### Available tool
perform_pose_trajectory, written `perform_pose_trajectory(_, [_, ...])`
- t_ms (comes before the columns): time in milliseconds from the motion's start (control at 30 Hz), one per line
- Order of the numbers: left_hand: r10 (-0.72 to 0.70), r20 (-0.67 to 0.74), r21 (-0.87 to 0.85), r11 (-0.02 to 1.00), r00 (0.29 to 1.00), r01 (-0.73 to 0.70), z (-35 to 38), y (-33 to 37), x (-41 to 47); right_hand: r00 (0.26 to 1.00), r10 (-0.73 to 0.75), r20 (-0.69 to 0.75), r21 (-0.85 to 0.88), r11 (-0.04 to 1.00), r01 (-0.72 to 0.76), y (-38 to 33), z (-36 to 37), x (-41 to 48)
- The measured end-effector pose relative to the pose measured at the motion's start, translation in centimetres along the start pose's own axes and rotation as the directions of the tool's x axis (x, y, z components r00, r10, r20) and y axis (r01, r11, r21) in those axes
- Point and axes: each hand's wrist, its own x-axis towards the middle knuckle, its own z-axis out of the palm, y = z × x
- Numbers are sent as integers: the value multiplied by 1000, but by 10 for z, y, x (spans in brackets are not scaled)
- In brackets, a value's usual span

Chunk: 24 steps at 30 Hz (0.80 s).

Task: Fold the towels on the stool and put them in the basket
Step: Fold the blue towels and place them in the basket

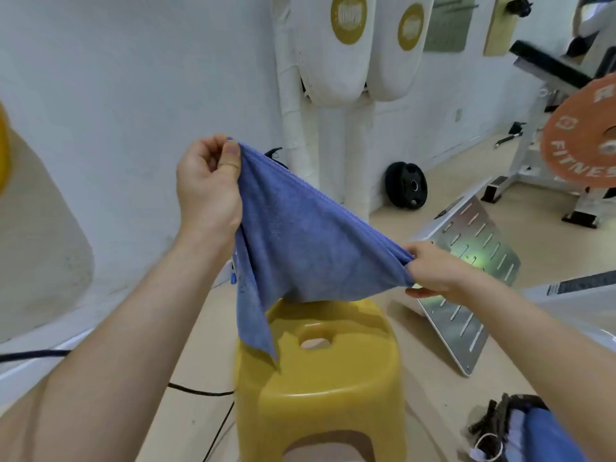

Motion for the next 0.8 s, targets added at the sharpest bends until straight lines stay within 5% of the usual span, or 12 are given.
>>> perform_pose_trajectory(200, [-121,90,51,992,989,116,-15,23,47,998,-52,34,407,913,34,-50,-87,-10])
perform_pose_trajectory(333, [-177,92,47,984,980,173,-29,39,61,993,-109,-50,509,852,119,-90,-114,-11])
perform_pose_trajectory(400, [-185,64,94,979,981,179,-29,33,71,990,-93,-110,451,883,133,-102,-113,-4])
perform_pose_trajectory(533, [-247,77,269,938,966,219,-24,-7,70,906,-117,-407,-17,993,121,-100,-90,25])
perform_pose_trajectory(633, [-188,11,311,934,982,175,-22,-12,82,768,-227,-599,-63,969,238,-108,-93,33])
perform_pose_trajectory(800, [-54,15,26,998,998,53,-20,33,92,503,-473,-724,-237,855,462,-122,-103,13])
